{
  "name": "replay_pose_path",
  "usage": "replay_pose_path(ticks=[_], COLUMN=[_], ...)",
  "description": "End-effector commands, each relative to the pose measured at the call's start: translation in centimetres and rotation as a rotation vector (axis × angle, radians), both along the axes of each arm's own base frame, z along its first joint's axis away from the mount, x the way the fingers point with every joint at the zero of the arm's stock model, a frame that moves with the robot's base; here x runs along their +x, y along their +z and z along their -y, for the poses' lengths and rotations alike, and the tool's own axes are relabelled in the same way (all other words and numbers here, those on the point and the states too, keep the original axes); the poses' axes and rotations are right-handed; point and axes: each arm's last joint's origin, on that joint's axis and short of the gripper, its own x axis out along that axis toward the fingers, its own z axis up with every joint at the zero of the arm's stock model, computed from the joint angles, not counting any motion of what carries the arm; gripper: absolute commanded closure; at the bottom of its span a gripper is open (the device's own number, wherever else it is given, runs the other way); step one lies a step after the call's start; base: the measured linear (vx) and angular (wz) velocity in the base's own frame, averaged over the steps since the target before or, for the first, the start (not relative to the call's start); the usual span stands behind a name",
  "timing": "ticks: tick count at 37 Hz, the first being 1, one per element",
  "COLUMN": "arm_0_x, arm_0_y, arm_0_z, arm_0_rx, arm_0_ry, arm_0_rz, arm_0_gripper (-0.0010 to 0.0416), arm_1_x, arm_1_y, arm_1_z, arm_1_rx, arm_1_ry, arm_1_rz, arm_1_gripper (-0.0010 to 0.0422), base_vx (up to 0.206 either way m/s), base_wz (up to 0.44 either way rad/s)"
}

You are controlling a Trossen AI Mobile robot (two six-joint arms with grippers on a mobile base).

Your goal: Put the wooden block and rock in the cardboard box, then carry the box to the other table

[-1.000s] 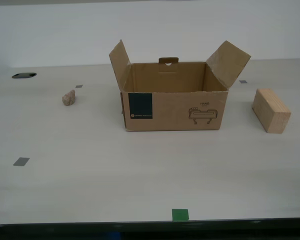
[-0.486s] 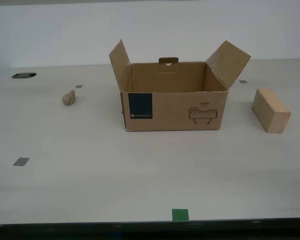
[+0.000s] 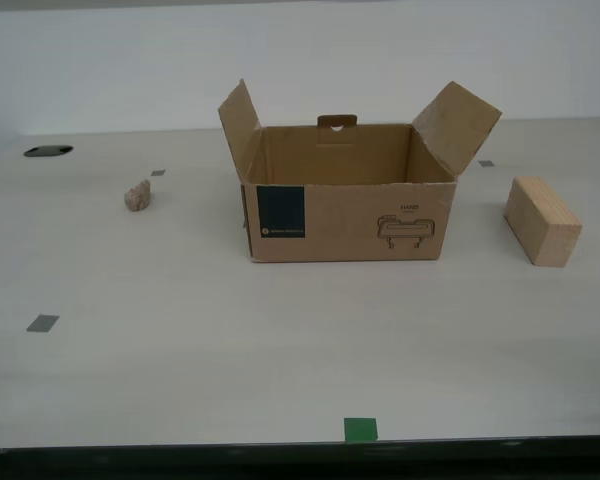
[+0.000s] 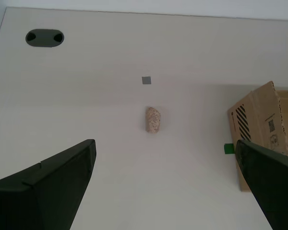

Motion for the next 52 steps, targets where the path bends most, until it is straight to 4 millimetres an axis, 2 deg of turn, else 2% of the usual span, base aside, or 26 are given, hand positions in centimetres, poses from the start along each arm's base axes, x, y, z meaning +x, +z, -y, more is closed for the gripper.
replay_pose_path(ticks=[1,18,52], arm_0_x=[0.0,0.02,0.16], arm_0_y=[0.02,0.03,0.11], arm_0_z=[-0.02,-0.02,-0.02], arm_0_rx=[0.004,0.005,-0.028], arm_0_ry=[-0.002,-0.002,0.057], arm_0_rz=[0.0,0.003,0.026], arm_0_gripper=[0.0027,0.0054,0.0016], arm_1_x=[-0.01,0.0,0.16], arm_1_y=[0.01,0.02,0.17], arm_1_z=[0.02,0.02,0.02], arm_1_rx=[0.011,0.012,0.005], arm_1_ry=[-0.02,-0.02,-0.013], arm_1_rz=[0.002,0.003,0.024], arm_1_gripper=[0.0014,0.0014,0.0014], base_vx=[0.0,0.0,0.0], base_wz=[0.0,0.0,0.0])
